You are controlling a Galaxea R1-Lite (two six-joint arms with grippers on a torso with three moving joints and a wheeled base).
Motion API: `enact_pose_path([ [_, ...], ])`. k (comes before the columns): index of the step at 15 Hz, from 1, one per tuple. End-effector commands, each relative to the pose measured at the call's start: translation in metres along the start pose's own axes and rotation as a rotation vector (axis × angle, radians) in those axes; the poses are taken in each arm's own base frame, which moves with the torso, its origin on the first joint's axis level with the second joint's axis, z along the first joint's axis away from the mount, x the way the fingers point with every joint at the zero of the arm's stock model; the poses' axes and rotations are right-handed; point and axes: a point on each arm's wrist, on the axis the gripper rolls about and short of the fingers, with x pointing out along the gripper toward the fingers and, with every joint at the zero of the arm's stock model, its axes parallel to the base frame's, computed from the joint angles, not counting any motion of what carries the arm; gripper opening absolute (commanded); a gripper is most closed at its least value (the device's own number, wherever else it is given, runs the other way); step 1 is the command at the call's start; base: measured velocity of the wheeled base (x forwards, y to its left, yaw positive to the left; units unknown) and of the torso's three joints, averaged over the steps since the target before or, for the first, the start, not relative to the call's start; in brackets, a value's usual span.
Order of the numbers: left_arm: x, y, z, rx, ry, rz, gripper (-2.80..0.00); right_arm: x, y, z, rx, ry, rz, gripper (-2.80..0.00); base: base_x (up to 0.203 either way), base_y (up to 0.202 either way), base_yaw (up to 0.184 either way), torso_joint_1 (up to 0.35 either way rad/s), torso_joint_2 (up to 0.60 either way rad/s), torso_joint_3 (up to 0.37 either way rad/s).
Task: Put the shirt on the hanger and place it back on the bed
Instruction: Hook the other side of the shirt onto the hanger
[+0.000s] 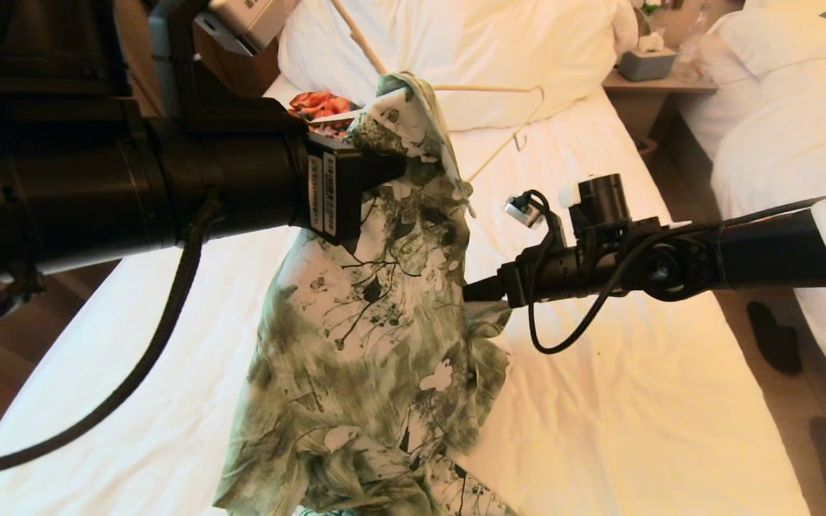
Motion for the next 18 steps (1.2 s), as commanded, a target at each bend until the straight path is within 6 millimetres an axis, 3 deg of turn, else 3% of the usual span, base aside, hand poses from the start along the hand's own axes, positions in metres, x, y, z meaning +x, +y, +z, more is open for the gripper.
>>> enact_pose_path([
  [1,0.0,0.0,0.002,0.001,-0.008,0.002,-2.8,0.003,0.0,-0.007,0.014,0.021,0.007,0.0,0.0,0.0,0.0,0.0,0.0,0.0],
  [5,0.0,0.002,0.005,0.003,-0.017,0.013,-2.8,0.002,-0.001,-0.011,0.03,0.034,0.003,0.0,0.0,0.0,0.0,0.0,0.0,0.0],
  [9,0.002,0.007,0.003,0.002,-0.005,0.032,-2.8,-0.017,0.008,-0.009,0.153,0.067,-0.024,0.0,0.0,0.0,0.0,0.0,0.0,0.0],
  [15,0.002,0.007,0.007,0.002,-0.02,0.032,-2.8,-0.011,0.003,0.001,0.24,0.097,-0.109,0.0,0.0,0.0,0.0,0.0,0.0,0.0],
  [18,0.002,0.007,0.008,0.002,-0.023,0.032,-2.8,-0.003,-0.001,-0.003,0.319,0.134,-0.163,0.0,0.0,0.0,0.0,0.0,0.0,0.0],
])
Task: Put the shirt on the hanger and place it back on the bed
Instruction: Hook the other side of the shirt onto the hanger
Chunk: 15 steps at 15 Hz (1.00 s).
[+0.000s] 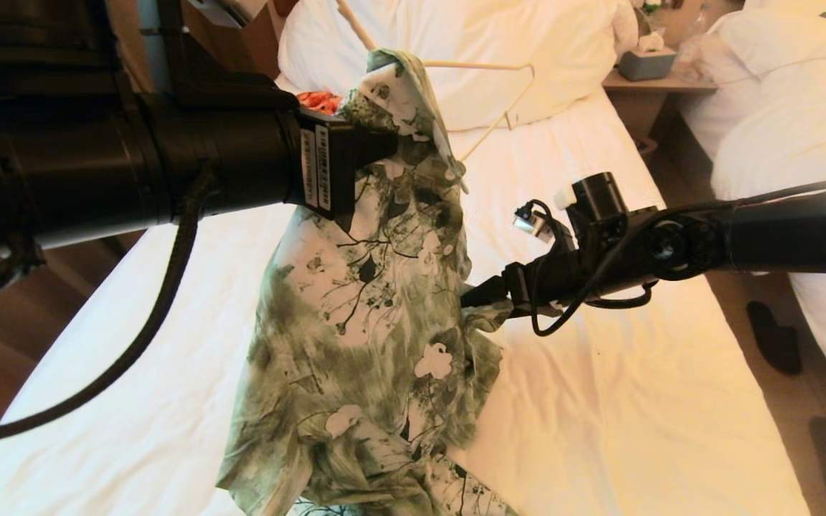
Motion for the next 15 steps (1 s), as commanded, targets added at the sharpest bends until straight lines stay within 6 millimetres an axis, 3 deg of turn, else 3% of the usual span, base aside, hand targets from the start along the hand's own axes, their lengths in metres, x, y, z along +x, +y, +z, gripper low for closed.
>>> enact_pose_path([
  [1,0.001,0.0,0.0,0.001,0.001,0.001,-2.8,0.007,-0.003,-0.002,0.012,0.014,-0.002,0.0,0.0,0.0,0.0,0.0,0.0,0.0],
  [4,0.001,0.0,0.0,0.001,0.001,0.001,-2.8,0.012,-0.002,-0.001,0.021,0.002,-0.029,0.0,0.0,0.0,0.0,0.0,0.0,0.0],
  [5,0.0,0.0,0.0,0.001,-0.002,0.001,-2.8,0.015,-0.001,0.0,0.018,0.003,-0.026,-2.8,0.0,0.0,0.0,0.0,0.0,0.0],
  [10,-0.002,0.001,0.001,0.0,-0.005,0.005,-2.8,0.021,0.006,-0.001,0.083,0.003,-0.028,-2.8,0.0,0.0,0.0,0.0,0.0,0.0],
  [15,-0.006,0.004,-0.008,-0.008,0.017,0.011,-2.8,0.013,-0.014,0.018,0.244,-0.11,-0.126,-2.8,0.0,0.0,0.0,0.0,0.0,0.0],
])
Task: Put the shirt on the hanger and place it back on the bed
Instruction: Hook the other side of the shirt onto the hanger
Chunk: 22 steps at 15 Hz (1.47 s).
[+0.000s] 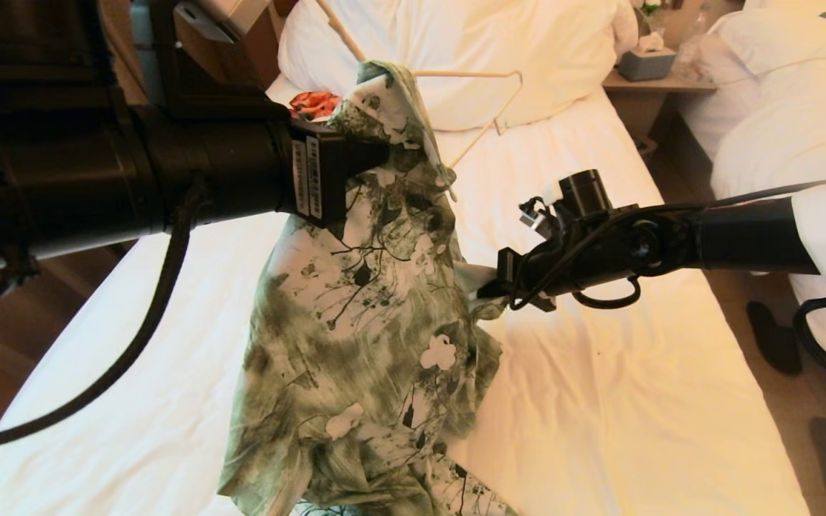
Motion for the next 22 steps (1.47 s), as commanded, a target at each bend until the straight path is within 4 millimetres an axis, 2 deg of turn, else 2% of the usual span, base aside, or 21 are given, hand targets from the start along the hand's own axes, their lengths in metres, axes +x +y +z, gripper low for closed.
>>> enact_pose_path([
  [1,-0.003,0.0,-0.005,-0.001,0.013,0.0,-2.8,-0.001,-0.008,0.005,0.018,-0.011,-0.01,-2.8,0.0,0.0,0.0,0.0,0.0,0.0],
  [5,-0.005,-0.003,-0.02,-0.053,0.058,-0.011,-2.8,-0.006,-0.019,0.011,0.054,-0.027,-0.024,-2.8,0.0,0.0,0.0,0.0,0.0,0.0],
  [8,-0.002,-0.007,-0.042,-0.062,0.112,-0.02,-2.8,-0.012,-0.023,0.017,0.063,-0.048,-0.029,-2.8,0.0,0.0,0.0,0.0,0.0,0.0],
  [12,-0.004,-0.014,-0.044,-0.082,0.073,-0.04,-2.8,-0.012,-0.027,0.018,0.07,-0.049,-0.034,-2.8,0.0,0.0,0.0,0.0,0.0,0.0],
  [18,0.0,-0.024,-0.074,-0.071,0.174,-0.073,-2.8,-0.022,-0.023,0.018,0.09,-0.06,-0.029,-2.8,0.0,0.0,0.0,0.0,0.0,0.0],
  [22,0.0,-0.029,-0.085,-0.07,0.21,-0.089,-2.8,-0.032,-0.021,0.019,0.097,-0.069,-0.031,-2.8,0.0,0.0,0.0,0.0,0.0,0.0],
])
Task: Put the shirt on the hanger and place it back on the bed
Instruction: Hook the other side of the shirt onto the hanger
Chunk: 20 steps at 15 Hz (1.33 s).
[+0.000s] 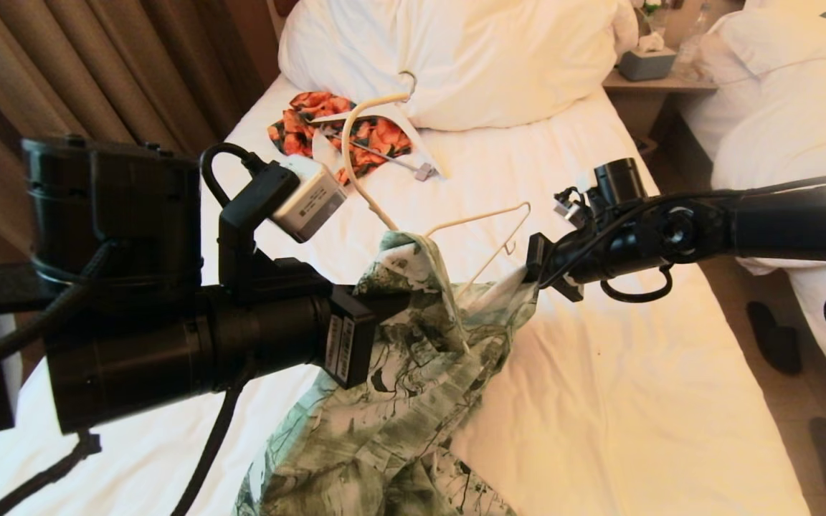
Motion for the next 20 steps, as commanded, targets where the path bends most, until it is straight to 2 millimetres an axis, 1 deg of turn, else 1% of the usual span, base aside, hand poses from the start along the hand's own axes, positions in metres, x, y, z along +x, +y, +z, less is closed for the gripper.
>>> enact_pose_path([
  [1,0.0,-0.002,-0.005,0.003,0.017,-0.003,-2.8,-0.007,0.001,0.001,0.004,-0.007,0.002,-2.8,0.0,0.0,0.0,0.0,0.0,0.0],
  [5,0.002,-0.006,-0.019,0.005,0.061,-0.021,-2.8,-0.011,-0.001,-0.003,0.013,0.004,-0.01,-2.8,0.0,0.0,0.0,0.0,0.0,0.0],
  [8,-0.003,-0.008,-0.016,-0.021,0.035,-0.027,-2.8,-0.005,-0.007,-0.008,0.022,0.025,-0.025,-2.8,0.0,0.0,0.0,0.0,0.0,0.0],
  [11,-0.003,-0.009,-0.025,-0.019,0.067,-0.032,-2.8,-0.004,-0.006,-0.006,0.015,0.01,-0.016,-2.8,0.0,0.0,0.0,0.0,0.0,0.0],
  [14,-0.009,-0.01,-0.031,-0.019,0.076,-0.036,-2.8,-0.005,-0.004,-0.004,0.006,-0.008,-0.004,-2.8,0.0,0.0,0.0,0.0,0.0,0.0],
  [17,-0.012,-0.015,-0.034,-0.04,0.079,-0.056,-2.8,0.002,-0.009,-0.006,0.014,0.007,-0.014,-2.8,0.0,0.0,0.0,0.0,0.0,0.0],
  [20,-0.007,-0.017,-0.045,-0.036,0.127,-0.064,-2.8,0.0,-0.007,-0.005,0.006,-0.006,-0.003,-2.8,0.0,0.0,0.0,0.0,0.0,0.0],
])
